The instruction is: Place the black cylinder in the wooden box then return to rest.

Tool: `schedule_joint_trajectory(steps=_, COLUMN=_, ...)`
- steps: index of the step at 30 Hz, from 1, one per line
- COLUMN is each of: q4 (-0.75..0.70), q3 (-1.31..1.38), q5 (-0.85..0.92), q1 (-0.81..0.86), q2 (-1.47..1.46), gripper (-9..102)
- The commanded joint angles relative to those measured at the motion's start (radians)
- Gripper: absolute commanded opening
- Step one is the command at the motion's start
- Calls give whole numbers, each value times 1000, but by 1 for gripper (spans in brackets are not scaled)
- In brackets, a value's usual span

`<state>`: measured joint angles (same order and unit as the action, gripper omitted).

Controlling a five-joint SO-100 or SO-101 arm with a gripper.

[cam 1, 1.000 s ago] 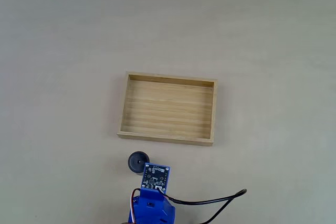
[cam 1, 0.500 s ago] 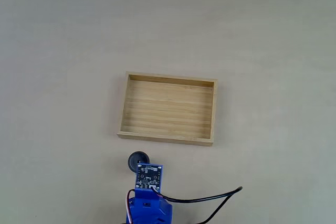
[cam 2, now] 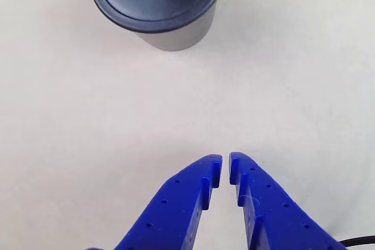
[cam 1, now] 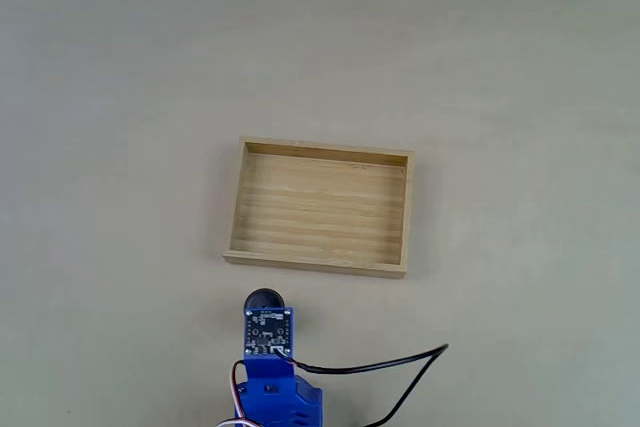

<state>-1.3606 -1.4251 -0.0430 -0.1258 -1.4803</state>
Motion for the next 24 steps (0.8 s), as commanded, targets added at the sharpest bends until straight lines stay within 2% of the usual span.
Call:
schedule_joint_trajectory(steps=1, q4=9, q3=147, q5=-5, q1=-14, q2=52, gripper=1)
schedule_joint_trajectory(steps=7, q4=9, q3=232, q5=-2, q1=-11, q2=124, gripper=6)
schedule_joint_trajectory(steps=17, q4=9, q3=350, q5=-8, q1=-6, q2=252, gripper=23)
schedule_joint_trajectory(steps=24, q4=21, q3=431, q5=-12, q1=-8, q2=362, gripper=25)
